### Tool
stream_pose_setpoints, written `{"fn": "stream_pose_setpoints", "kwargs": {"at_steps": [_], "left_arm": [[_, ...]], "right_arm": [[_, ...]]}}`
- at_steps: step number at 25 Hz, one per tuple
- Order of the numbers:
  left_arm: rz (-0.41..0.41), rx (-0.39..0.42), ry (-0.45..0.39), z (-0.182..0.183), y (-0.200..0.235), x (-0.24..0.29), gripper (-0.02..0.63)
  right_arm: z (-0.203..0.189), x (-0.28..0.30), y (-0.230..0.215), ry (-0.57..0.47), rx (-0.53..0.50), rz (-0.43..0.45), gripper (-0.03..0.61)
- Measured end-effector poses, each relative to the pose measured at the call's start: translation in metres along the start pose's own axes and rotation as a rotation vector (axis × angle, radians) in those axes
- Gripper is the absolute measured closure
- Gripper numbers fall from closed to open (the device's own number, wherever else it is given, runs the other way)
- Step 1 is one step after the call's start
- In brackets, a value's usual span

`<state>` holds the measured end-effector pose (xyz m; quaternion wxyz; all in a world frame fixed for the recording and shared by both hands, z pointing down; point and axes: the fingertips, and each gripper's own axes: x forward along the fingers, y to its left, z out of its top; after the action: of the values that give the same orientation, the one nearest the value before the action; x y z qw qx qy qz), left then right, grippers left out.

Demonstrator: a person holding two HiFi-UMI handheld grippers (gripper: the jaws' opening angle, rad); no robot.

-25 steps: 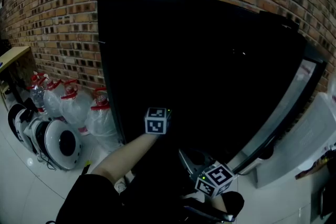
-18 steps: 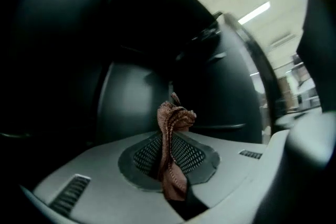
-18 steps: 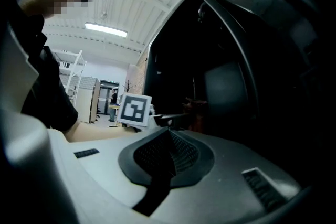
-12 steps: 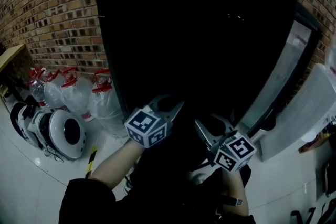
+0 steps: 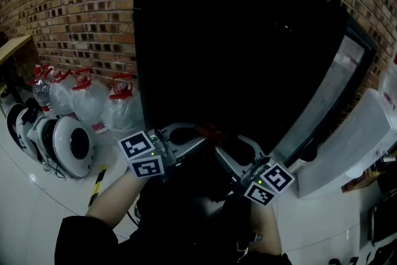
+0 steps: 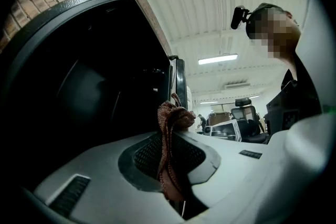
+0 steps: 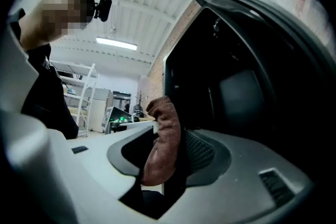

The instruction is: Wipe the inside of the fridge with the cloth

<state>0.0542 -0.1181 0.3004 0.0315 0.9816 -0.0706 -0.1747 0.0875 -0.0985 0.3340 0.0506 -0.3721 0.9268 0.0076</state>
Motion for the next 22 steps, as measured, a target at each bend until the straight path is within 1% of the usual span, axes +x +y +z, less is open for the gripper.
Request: {"fn": "stream_pose_setpoints", "kwargs": {"at_steps": [2,4,6,7,9,10,17,18,21,22], "left_arm": [[0.007,0.011,0.003,0.005,-0.003,-0.008,0.565],[0.013,0.018,0.003,0.008,-0.007,-0.019,0.565],[-0.002,-0.003,-0.016,0.010,-0.012,-0.031,0.565],[-0.016,-0.024,-0.034,0.011,-0.015,-0.037,0.565],[-0.043,-0.054,-0.063,0.014,-0.020,-0.045,0.565],[-0.051,-0.055,-0.067,0.014,-0.022,-0.048,0.565],[-0.075,-0.063,-0.052,0.011,-0.031,-0.060,0.565],[-0.078,-0.062,-0.049,0.010,-0.032,-0.061,0.566],[-0.087,-0.061,-0.047,0.009,-0.034,-0.064,0.565],[-0.088,-0.053,-0.042,0.009,-0.035,-0.065,0.565]], "right_arm": [[-0.002,0.010,0.016,0.018,-0.010,0.073,0.388],[-0.006,0.018,0.027,0.020,-0.019,0.113,0.390],[-0.009,0.020,0.034,0.001,-0.007,0.141,0.419],[-0.010,0.021,0.038,-0.008,0.000,0.159,0.422],[-0.011,0.023,0.044,-0.017,0.005,0.193,0.417],[-0.012,0.024,0.046,-0.017,0.004,0.206,0.394],[-0.020,0.030,0.070,-0.005,-0.003,0.312,0.391],[-0.021,0.030,0.072,-0.006,-0.008,0.318,0.399],[-0.022,0.029,0.072,-0.018,-0.013,0.320,0.463],[-0.022,0.028,0.071,-0.016,-0.016,0.321,0.472]]}}
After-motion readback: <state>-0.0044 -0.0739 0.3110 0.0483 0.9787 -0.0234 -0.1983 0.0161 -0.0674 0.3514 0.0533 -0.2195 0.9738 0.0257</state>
